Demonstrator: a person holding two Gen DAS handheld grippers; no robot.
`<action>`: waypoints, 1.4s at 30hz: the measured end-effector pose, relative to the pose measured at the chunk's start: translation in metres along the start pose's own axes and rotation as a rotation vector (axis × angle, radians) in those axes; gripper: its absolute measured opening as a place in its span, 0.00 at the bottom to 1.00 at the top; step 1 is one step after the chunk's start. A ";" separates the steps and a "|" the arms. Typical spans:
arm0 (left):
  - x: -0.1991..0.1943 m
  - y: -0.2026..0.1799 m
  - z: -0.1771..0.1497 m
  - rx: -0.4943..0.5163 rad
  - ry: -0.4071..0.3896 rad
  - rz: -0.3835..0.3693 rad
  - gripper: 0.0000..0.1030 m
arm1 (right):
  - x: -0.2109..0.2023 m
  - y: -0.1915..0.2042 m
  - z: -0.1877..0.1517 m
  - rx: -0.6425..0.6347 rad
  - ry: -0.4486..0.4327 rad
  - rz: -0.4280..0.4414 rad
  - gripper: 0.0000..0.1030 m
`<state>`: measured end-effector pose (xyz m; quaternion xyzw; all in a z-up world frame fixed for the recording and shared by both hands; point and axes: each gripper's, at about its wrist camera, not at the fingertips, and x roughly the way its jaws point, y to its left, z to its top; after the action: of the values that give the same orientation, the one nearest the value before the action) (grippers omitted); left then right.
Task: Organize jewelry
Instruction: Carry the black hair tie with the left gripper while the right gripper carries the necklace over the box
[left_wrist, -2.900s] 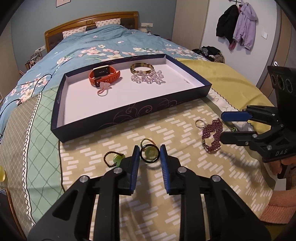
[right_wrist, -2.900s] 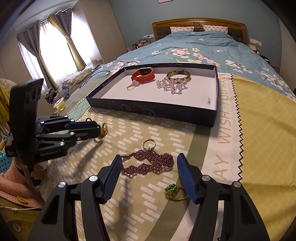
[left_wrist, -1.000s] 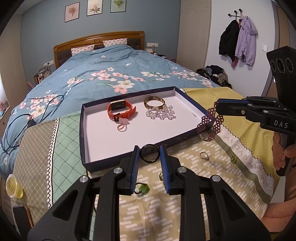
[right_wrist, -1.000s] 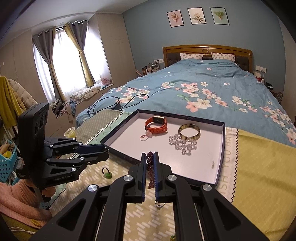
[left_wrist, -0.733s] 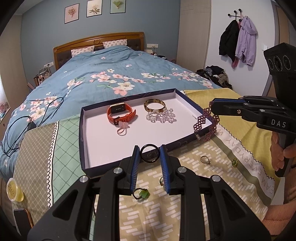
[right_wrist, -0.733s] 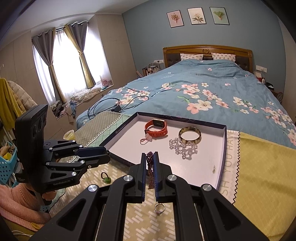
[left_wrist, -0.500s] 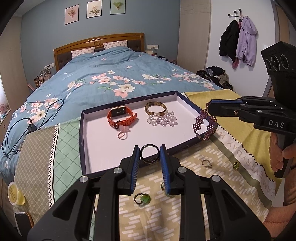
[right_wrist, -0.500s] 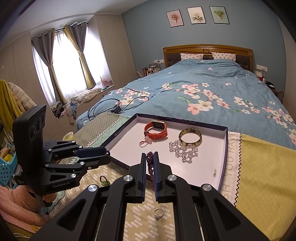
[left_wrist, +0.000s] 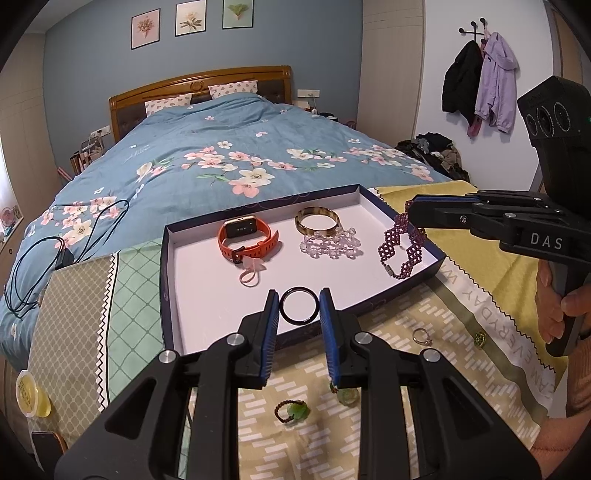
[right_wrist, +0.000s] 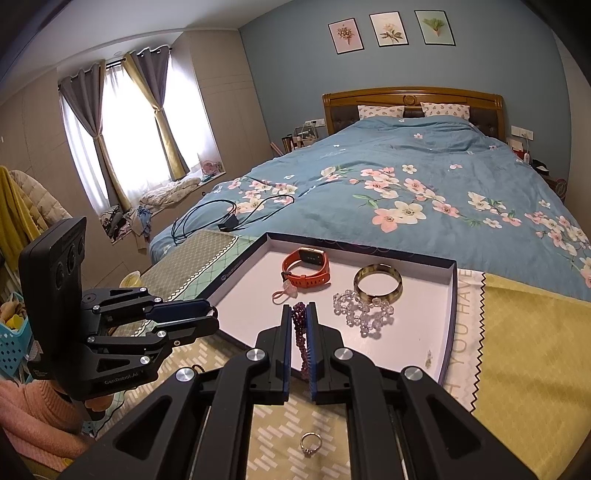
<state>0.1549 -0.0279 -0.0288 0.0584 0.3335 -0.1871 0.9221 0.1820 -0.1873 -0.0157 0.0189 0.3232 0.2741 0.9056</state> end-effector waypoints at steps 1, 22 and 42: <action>0.001 0.001 0.001 -0.002 0.001 0.001 0.22 | 0.001 -0.001 0.000 0.002 0.000 0.001 0.06; 0.023 0.011 0.011 -0.014 0.010 0.024 0.22 | 0.025 -0.011 0.009 0.034 0.025 0.003 0.06; 0.046 0.021 0.015 -0.028 0.045 0.034 0.22 | 0.041 -0.019 0.011 0.064 0.045 0.009 0.06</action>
<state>0.2043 -0.0258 -0.0469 0.0552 0.3555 -0.1654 0.9183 0.2246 -0.1809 -0.0347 0.0432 0.3520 0.2681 0.8957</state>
